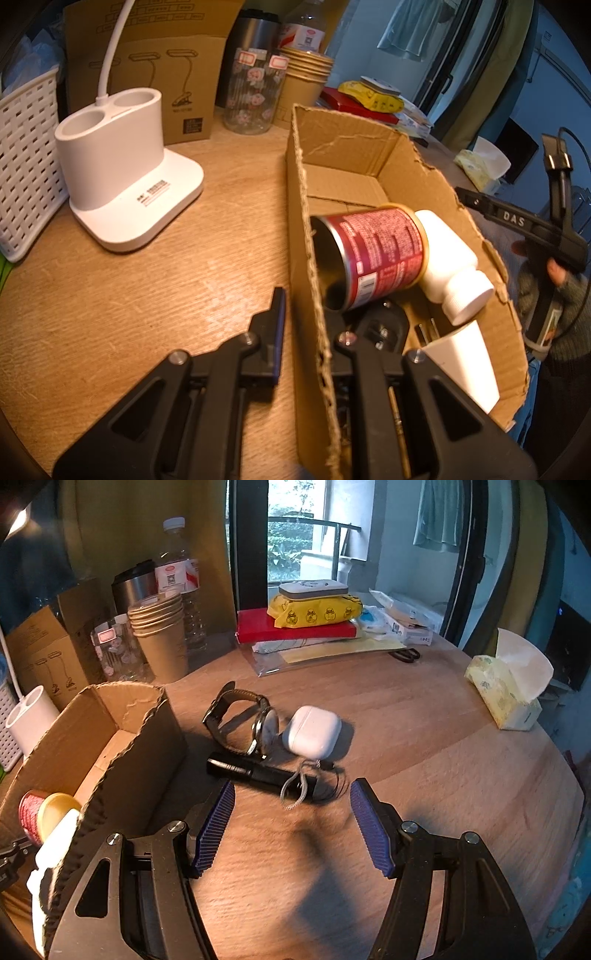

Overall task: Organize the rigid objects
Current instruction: 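Move the open right gripper toward the white earbud case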

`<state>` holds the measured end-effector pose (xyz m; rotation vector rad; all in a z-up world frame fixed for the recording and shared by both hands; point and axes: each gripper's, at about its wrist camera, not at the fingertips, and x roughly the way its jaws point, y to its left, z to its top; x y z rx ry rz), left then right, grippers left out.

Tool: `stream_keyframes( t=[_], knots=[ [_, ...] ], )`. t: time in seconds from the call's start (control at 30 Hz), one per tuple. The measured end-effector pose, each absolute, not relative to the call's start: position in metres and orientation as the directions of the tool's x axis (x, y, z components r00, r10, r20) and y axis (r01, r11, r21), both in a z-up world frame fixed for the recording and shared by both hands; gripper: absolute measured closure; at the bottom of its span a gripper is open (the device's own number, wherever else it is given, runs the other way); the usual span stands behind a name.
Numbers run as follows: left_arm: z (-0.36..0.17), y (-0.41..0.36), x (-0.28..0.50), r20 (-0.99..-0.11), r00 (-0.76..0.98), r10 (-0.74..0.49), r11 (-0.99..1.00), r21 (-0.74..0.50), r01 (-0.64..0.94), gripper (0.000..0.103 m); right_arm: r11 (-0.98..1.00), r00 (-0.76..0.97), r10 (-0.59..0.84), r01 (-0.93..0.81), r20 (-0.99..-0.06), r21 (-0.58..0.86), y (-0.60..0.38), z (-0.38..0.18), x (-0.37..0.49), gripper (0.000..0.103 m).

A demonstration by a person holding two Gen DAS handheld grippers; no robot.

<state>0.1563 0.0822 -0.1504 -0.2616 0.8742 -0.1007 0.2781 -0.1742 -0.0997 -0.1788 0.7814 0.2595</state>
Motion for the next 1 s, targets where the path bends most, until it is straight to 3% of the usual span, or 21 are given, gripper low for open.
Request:
stream_keyframes(
  t=[1.0],
  knots=[
    [-0.15,0.082,0.156,-0.744,0.639,-0.195,0.963,-0.269,-0.019,0.09,0.953,0.638,0.175,-0.303,-0.75,-0.035,-0.177,-0.125,0.369,0.035]
  ],
)
